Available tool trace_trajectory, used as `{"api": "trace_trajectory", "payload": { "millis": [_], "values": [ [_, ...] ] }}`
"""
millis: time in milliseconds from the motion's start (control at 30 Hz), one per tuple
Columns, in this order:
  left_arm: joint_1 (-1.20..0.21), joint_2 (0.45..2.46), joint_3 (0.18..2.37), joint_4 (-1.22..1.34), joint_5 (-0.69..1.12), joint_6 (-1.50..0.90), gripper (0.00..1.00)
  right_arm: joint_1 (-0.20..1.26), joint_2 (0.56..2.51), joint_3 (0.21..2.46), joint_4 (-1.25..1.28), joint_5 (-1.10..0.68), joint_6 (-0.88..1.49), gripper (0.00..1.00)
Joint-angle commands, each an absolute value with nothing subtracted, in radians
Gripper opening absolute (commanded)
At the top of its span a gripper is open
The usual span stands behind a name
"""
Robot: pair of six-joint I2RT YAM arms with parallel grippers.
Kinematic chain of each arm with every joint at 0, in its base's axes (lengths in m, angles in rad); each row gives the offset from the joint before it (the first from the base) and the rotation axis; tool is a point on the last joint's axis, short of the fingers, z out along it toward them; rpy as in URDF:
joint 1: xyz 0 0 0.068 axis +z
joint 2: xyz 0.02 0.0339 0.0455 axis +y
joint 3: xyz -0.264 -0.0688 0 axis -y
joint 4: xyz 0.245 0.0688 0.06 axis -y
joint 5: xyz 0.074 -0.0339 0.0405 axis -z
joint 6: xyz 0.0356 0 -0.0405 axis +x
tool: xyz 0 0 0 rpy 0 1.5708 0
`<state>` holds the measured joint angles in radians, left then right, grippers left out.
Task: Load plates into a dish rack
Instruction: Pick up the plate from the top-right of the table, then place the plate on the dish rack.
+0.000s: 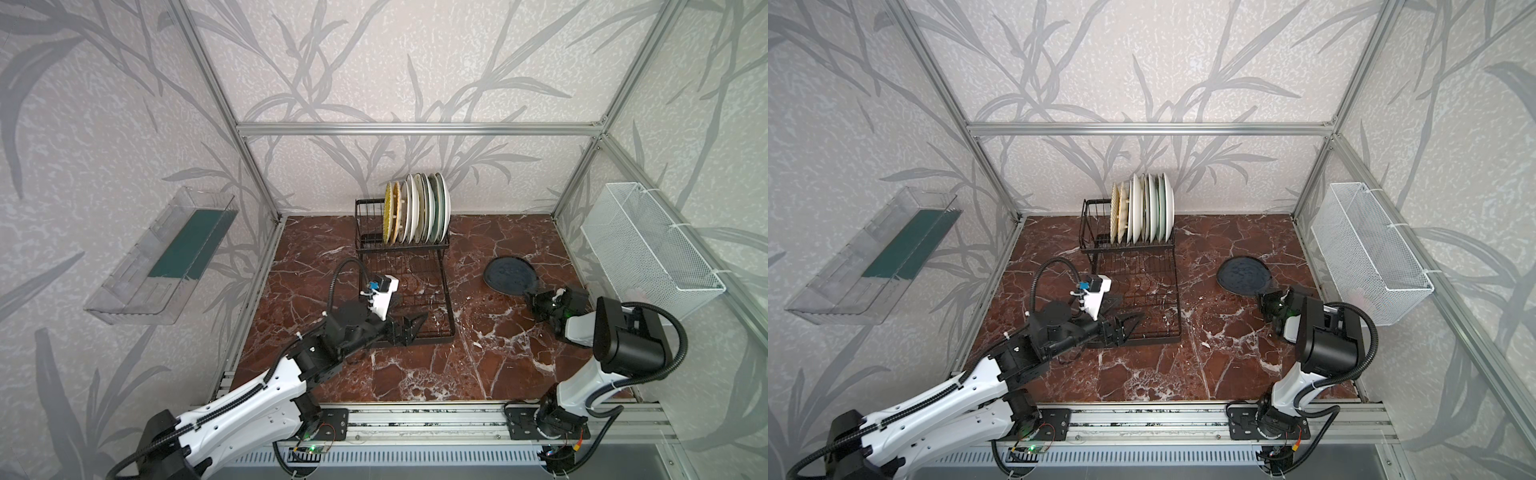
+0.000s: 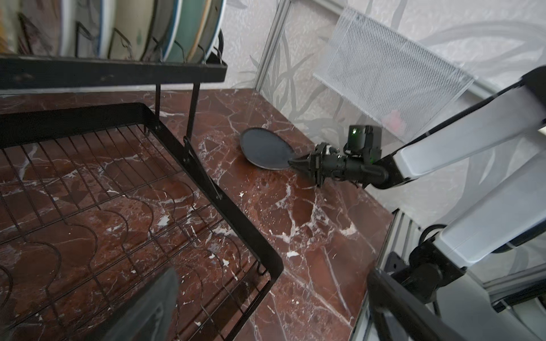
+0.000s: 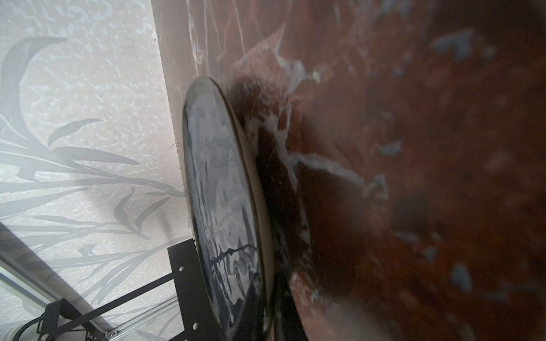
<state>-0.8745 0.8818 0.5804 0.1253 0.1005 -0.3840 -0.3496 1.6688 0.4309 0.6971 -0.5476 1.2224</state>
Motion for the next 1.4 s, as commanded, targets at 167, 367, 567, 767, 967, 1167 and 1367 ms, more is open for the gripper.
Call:
{"api": "trace_trajectory", "payload": {
  "millis": [167,367,567,767,967,1167,1367],
  "values": [
    [-0.977,1.014,0.625,0.271,-0.047,-0.188,0.99,-0.344,1.486,0.427,0.665,-0.644,1.212,0.00],
    [-1.072,1.138,0.634,0.384,-0.093,0.090,0.99,-0.341,1.343,0.441,0.516,-0.675,1.176,0.00],
    [-1.159,1.325,0.692,0.526,-0.109,0.482,0.99,-0.327,1.235,0.468,0.376,-0.707,1.150,0.00],
    [-1.182,1.507,0.766,0.682,-0.089,0.785,0.98,-0.302,1.157,0.475,0.303,-0.738,1.158,0.00],
    [-1.183,1.702,0.851,0.863,-0.125,0.984,0.94,-0.281,1.050,0.508,0.175,-0.748,1.142,0.00],
    [-1.177,1.837,0.968,0.870,-0.171,1.064,0.82,-0.267,0.967,0.553,0.051,-0.760,1.121,0.00],
    [-1.180,1.956,1.060,0.941,-0.248,1.157,0.65,-0.244,0.925,0.590,-0.030,-0.758,1.103,0.00]
  ]
}}
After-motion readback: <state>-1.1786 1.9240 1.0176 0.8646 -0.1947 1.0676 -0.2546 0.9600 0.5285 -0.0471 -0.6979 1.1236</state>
